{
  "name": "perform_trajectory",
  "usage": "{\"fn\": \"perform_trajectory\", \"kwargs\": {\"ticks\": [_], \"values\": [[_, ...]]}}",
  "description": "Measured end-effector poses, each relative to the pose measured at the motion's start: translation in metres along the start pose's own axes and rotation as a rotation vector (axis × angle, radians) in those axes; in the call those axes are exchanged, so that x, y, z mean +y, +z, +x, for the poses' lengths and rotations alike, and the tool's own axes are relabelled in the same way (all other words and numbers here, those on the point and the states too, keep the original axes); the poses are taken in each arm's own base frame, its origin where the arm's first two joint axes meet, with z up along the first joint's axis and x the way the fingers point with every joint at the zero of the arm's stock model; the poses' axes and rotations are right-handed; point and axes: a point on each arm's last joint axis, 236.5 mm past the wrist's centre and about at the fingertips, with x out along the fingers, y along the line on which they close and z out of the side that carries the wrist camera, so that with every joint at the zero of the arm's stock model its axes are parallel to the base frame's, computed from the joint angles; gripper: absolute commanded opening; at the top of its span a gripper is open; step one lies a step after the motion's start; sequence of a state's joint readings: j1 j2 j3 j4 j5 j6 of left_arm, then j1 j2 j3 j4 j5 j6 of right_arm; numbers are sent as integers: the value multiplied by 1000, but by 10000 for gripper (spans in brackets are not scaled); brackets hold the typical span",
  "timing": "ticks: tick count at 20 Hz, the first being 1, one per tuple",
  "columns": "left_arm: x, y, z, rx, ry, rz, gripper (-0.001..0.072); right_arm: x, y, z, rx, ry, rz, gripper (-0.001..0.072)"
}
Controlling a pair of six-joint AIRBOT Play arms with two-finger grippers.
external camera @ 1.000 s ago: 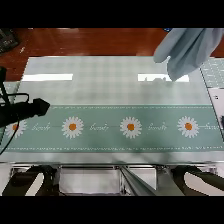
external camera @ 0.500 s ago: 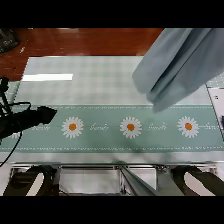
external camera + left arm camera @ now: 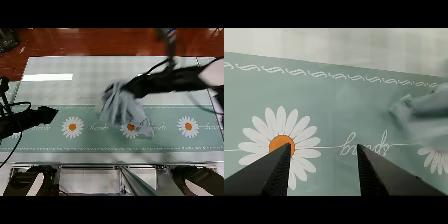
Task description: Fold the shirts.
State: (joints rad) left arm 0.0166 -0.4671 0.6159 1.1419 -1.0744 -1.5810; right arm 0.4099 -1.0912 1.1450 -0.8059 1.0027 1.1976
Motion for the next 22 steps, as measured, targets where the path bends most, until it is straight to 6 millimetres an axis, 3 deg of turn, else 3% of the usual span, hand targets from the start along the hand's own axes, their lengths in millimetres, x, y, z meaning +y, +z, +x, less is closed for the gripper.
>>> {"fn": "perform_trajectory", "kwargs": {"ticks": [2, 4, 6, 8, 9, 11, 12, 14, 16, 18, 20, 22], "values": [[-1, 0, 0, 0, -6, -4, 506, 3, -42, 54, 107, 37, 53, 40], [-4, -1, 1, 6, -19, -13, 507, 6, -73, 93, 177, 70, 114, 407], [-6, -2, 4, 16, -29, -24, 507, 6, -87, 116, 206, 93, 163, 407], [-5, -2, 7, 29, -32, -38, 506, -3, -75, 117, 182, 98, 200, 405], [-4, 0, 8, 30, -31, -47, 507, -12, -61, 108, 156, 99, 219, 405], [-3, 1, 12, 44, -38, -79, 506, -41, -26, 72, 72, 77, 259, 404], [-5, -2, 16, 68, -51, -101, 506, -62, -10, 45, 17, 45, 281, 402], [-12, -17, 27, 159, -101, -123, 507, -109, -1, -11, -57, -64, 329, 401], [-20, -37, 43, 270, -156, -127, 506, -150, -24, -60, -90, -191, 404, 401], [-35, -53, 61, 371, -250, -132, 506, -177, -68, -91, -97, -286, 505, 401], [-57, -62, 79, 442, -379, -136, 506, -188, -119, -103, -75, -337, 606, 401], [-72, -68, 102, 493, -465, -135, 506, -188, -163, -101, -50, -354, 683, 401]]}}
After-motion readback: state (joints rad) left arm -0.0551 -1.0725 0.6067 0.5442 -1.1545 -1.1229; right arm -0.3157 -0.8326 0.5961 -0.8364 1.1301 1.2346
